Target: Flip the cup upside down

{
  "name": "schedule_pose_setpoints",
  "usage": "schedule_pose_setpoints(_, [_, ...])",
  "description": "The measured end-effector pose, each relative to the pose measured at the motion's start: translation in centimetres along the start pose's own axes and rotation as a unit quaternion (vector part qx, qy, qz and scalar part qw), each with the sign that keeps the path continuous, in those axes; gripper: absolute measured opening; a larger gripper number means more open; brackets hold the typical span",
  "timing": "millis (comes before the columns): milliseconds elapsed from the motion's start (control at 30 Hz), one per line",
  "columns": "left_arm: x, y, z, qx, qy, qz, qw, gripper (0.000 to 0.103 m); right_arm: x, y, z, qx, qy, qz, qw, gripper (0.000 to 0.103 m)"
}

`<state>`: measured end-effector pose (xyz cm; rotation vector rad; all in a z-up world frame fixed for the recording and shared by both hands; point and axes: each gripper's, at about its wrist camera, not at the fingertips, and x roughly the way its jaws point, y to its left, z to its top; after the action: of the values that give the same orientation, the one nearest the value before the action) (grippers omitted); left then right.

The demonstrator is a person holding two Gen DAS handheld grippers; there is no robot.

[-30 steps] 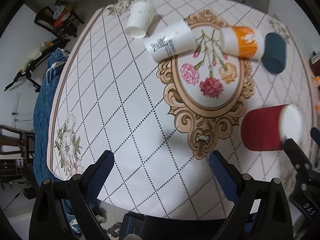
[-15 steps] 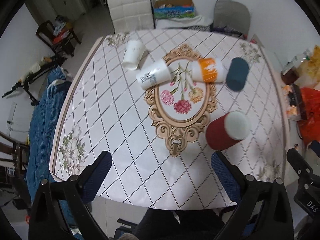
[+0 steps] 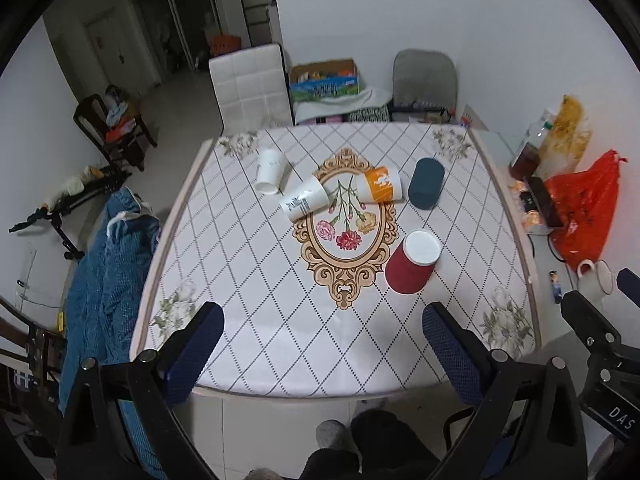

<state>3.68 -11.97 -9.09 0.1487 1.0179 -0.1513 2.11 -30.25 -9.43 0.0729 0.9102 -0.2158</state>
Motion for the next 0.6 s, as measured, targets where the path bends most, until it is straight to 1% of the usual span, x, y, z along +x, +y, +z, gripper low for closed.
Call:
schedule_pose_setpoints(100, [-2.5, 0.7, -1.0, -0.004, -0.015, -0.006, 0.9999, 0.102, -3.6, 0.5, -1.1, 0.005, -0.018, 0.000, 1.000, 0.098])
schedule_pose_setpoints(333, [-7.2, 1.9, -3.5, -0.009, -0.039, -0.017, 0.9990, 0.102, -10.5, 0.8, -3.6, 0.018, -0.052, -0.012, 0.998, 0.098])
schedule_pose_setpoints(500, [-9.7, 2.1, -5.1, -0.009, -0.051, -0.027, 0.9983, 0.102, -14.5, 1.2, -5.6, 0.023, -0.069, -0.013, 0.997, 0.098])
schedule_pose_setpoints(600, [-10.8, 2.0, -6.1, -0.003, -0.057, -0.032, 0.9978, 0.102, -16.2, 1.2, -6.6, 0.024, -0.077, -0.015, 0.997, 0.099])
